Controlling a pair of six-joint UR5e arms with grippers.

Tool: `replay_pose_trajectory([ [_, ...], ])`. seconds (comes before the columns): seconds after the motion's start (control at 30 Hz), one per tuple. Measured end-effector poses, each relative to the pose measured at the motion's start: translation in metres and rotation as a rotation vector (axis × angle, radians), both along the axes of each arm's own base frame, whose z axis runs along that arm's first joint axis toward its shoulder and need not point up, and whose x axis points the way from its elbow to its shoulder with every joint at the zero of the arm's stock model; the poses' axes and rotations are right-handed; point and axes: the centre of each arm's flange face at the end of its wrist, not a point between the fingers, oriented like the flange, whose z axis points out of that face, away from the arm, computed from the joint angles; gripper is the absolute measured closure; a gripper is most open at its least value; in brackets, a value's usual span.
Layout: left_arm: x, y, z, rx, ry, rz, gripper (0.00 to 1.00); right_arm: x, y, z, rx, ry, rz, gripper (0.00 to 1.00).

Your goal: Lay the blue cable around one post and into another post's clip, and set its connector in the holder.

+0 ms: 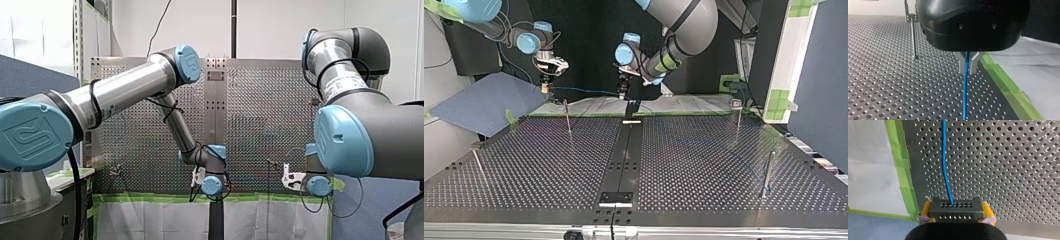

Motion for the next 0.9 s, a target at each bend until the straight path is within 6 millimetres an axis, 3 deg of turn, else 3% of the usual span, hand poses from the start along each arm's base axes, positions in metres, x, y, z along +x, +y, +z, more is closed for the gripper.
replay_pose_trajectory([
  [0.43, 0.0003, -0.0003, -0.0007, -0.003, 0.007, -0.017, 0.89, -0.0031, -0.0011, -0.0002, 0.002, -0.001, -0.006, 1.00],
  [0.57, 0.0004, -0.0001, -0.0007, -0.003, 0.008, -0.017, 0.99, -0.0034, -0.0011, -0.0001, 0.002, -0.001, -0.006, 1.00],
  [0.9, 0.0003, -0.0003, -0.0013, -0.002, 0.016, -0.033, 0.99, -0.0044, -0.0018, 0.0000, 0.000, -0.002, -0.009, 1.00],
])
